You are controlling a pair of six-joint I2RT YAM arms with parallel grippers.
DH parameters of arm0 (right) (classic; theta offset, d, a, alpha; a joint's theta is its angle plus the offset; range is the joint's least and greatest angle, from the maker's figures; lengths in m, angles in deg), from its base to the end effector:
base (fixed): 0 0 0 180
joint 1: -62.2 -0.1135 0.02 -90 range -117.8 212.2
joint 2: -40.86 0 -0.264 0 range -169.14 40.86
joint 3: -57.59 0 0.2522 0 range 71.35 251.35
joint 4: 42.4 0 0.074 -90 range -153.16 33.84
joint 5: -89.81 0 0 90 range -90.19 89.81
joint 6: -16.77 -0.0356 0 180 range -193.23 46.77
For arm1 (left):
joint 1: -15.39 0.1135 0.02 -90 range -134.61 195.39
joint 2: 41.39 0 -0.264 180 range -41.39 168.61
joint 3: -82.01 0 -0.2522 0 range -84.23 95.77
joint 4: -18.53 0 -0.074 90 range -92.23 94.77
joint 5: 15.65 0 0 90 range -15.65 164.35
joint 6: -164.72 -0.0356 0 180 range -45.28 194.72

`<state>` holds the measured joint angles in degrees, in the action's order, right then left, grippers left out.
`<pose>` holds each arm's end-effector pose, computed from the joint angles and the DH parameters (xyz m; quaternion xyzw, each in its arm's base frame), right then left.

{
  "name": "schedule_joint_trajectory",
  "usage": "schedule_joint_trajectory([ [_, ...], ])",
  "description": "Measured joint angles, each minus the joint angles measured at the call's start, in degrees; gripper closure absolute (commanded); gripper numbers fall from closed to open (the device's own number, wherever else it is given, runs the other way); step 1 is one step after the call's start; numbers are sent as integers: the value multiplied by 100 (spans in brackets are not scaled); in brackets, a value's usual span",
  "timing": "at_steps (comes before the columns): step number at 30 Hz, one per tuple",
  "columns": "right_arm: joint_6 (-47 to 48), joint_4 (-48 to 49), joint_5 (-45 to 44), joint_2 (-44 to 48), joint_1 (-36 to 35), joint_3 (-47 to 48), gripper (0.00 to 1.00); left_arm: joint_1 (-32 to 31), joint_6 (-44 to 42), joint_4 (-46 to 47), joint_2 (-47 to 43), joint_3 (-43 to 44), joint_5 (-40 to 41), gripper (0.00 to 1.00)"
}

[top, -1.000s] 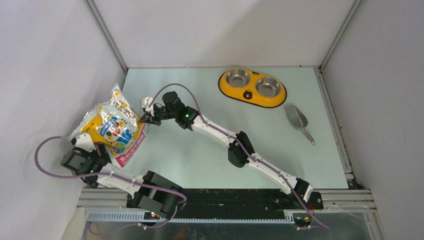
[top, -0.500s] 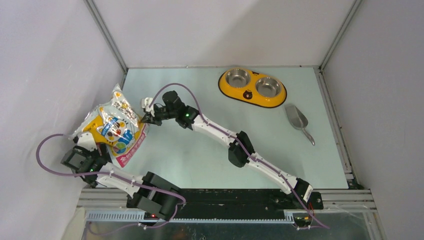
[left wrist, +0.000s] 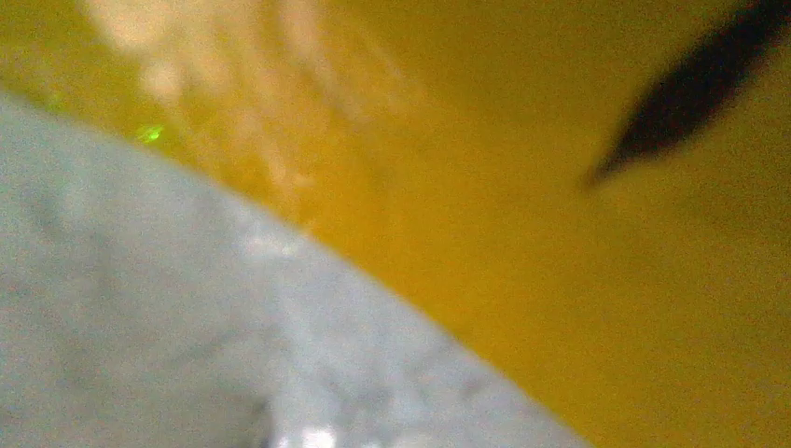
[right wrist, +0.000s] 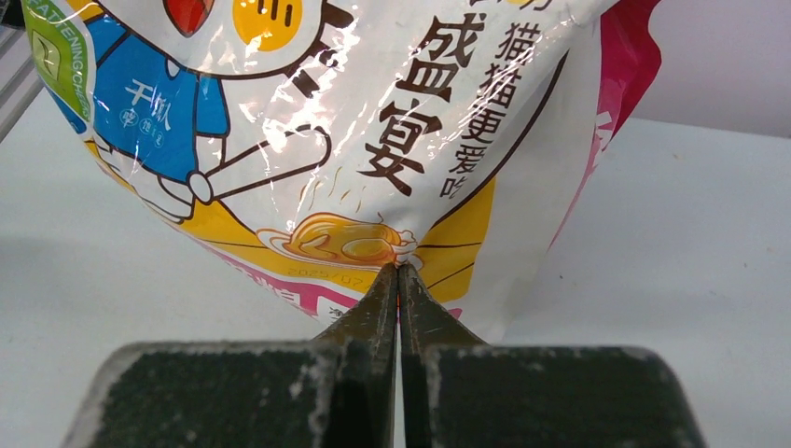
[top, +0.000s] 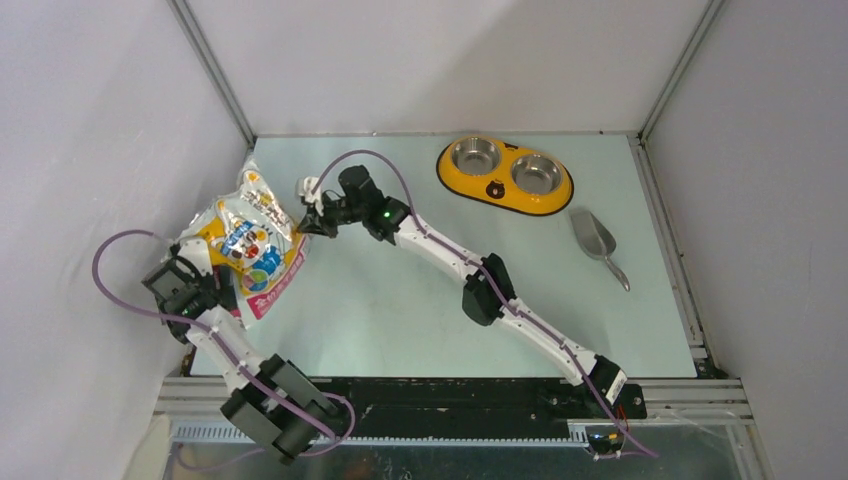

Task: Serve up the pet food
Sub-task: Move the pet food bag to the center of the board.

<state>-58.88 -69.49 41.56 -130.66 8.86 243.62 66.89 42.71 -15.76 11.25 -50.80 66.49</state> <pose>0.3532 0.5143 0.1937 -0.5912 0.4814 0.4571 0.4580 0.1251 0.1495 0.2295 -0.1242 0.8951 0.2359 0.3574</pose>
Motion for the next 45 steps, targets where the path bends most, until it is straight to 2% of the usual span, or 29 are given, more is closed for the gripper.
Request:
schedule_joint_trajectory([
  [11, -190, -380, 48, 98, 450, 0, 100, -1729, 686, 15, 599, 404, 1078, 2],
  [17, -101, -903, 46, 251, 658, -2, 100, -2393, 920, -109, 1259, 922, 1462, 2],
  [23, 74, -1475, 4, 474, 789, -61, 100, -2876, 1067, -188, 1849, 1386, 1775, 2],
  [29, 188, -2098, 396, 938, 765, -350, 100, -3493, 1410, -153, 2277, 1705, 1943, 2],
  [37, 422, -2568, 450, 1541, 719, -962, 100, -3716, 1552, -107, 2575, 1947, 1775, 2],
  [42, 358, -2490, 76, 1773, 935, -1215, 86, -3716, 1543, -151, 2365, 1823, 1670, 2],
  [45, 264, -2142, -592, 1902, 1156, -1392, 65, -3727, 1519, -271, 1958, 1587, 1499, 2],
])
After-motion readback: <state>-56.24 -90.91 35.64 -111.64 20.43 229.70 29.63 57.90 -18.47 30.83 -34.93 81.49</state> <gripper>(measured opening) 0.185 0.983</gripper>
